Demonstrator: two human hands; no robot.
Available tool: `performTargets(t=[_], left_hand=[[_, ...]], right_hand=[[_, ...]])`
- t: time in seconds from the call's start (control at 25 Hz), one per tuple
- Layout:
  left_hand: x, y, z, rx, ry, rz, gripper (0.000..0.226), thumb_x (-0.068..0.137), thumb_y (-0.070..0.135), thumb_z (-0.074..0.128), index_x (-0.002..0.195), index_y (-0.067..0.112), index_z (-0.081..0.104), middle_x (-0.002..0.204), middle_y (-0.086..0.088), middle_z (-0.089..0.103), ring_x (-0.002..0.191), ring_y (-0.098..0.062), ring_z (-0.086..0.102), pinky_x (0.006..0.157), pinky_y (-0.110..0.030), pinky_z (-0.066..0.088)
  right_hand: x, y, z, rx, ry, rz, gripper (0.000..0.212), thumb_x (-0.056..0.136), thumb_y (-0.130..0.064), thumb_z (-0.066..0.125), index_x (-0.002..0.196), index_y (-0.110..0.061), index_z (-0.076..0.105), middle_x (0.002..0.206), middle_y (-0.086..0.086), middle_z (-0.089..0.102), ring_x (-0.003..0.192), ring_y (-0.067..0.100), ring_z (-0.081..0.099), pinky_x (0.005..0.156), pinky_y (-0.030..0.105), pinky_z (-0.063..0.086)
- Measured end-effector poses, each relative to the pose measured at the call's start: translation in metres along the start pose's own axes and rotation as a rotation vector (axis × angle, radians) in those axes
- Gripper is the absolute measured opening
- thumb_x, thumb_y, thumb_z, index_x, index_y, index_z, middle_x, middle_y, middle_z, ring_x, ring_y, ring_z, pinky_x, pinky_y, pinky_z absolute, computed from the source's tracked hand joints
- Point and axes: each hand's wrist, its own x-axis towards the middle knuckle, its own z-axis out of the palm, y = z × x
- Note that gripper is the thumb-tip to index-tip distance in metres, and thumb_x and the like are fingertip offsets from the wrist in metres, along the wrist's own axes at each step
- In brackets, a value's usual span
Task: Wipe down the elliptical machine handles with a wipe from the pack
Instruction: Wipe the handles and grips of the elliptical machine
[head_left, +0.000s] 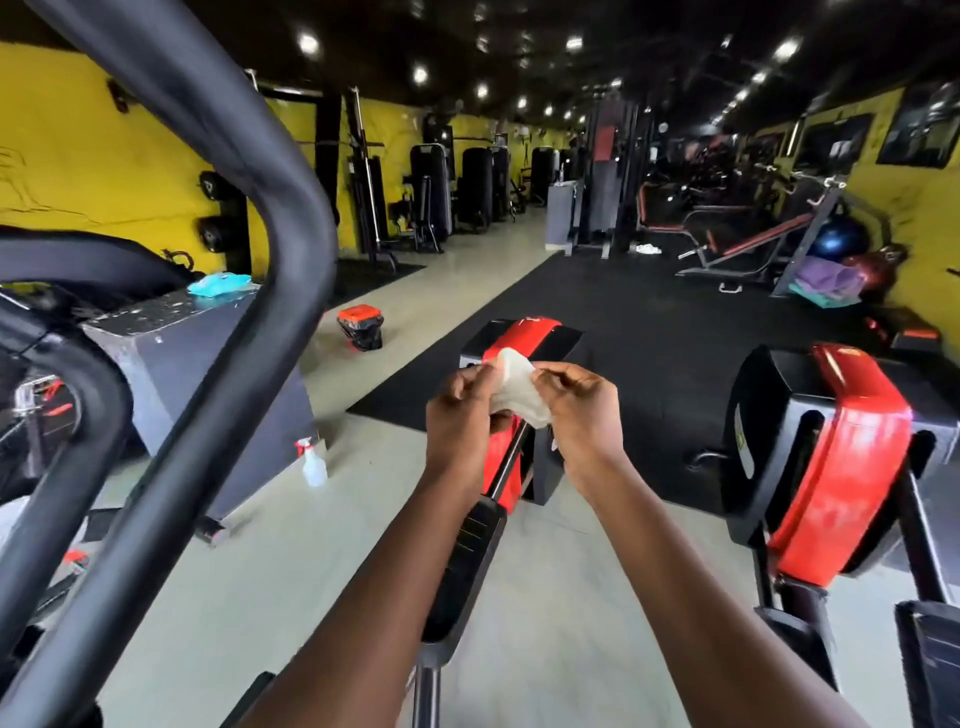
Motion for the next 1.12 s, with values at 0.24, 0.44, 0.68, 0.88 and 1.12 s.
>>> performTargets(t=[0.24,0.44,0.68,0.88,1.12], left_hand=[[0.086,-0.005,-0.011,-0.002,0.108,-0.005,0.012,0.088,0.003,0.065,0.08,0.012,0.066,0.075,-0.005,0.066,0.069,-0.014,0.062,0.056,-0.018,0.055],[0.168,-0.009,-0.022,-0.036,0.204,-0.014,0.015,0.091,0.006,0.061,0.103,0.0,0.067,0.09,-0.01,0.066,0.08,-0.019,0.062,0.05,-0.017,0.052],[0.22,0.013,-0.055,-0.009,0.366,0.056,0.011,0.091,0.011,0.058,0.085,0.01,0.067,0.069,-0.005,0.064,0.058,-0.014,0.06,0.047,-0.018,0.047],[0.247,0.035,-0.091,0.013,0.711,0.198,0.013,0.09,0.013,0.062,0.078,0.015,0.065,0.072,-0.003,0.064,0.063,-0.013,0.059,0.046,-0.016,0.047],[0.196,0.06,-0.09,0.226,0.967,0.387,0.016,0.088,0.006,0.064,0.079,0.019,0.063,0.07,0.001,0.063,0.06,-0.01,0.057,0.054,-0.018,0.045]], right_hand=[[0.078,0.031,0.05,0.018,-0.11,-0.008,0.016,0.093,-0.007,0.058,0.1,-0.019,0.065,0.099,0.002,0.069,0.09,0.018,0.065,0.081,0.033,0.055],[0.133,0.037,0.093,-0.29,-0.063,-0.27,0.014,0.09,-0.015,0.062,0.104,-0.016,0.068,0.1,-0.007,0.06,0.091,0.009,0.058,0.078,0.015,0.046],[0.181,0.042,0.171,-0.271,-0.509,-0.386,0.03,0.084,-0.015,0.07,0.113,-0.02,0.069,0.104,-0.01,0.067,0.092,0.004,0.063,0.085,0.018,0.049],[0.217,0.061,0.246,0.039,-0.901,-0.358,0.022,0.082,-0.008,0.07,0.103,-0.015,0.073,0.09,-0.007,0.073,0.079,0.006,0.066,0.078,0.021,0.053],[0.191,0.047,0.296,0.394,-1.233,-0.407,0.011,0.089,-0.019,0.066,0.099,-0.021,0.063,0.085,-0.007,0.069,0.077,0.004,0.064,0.072,0.022,0.049]])
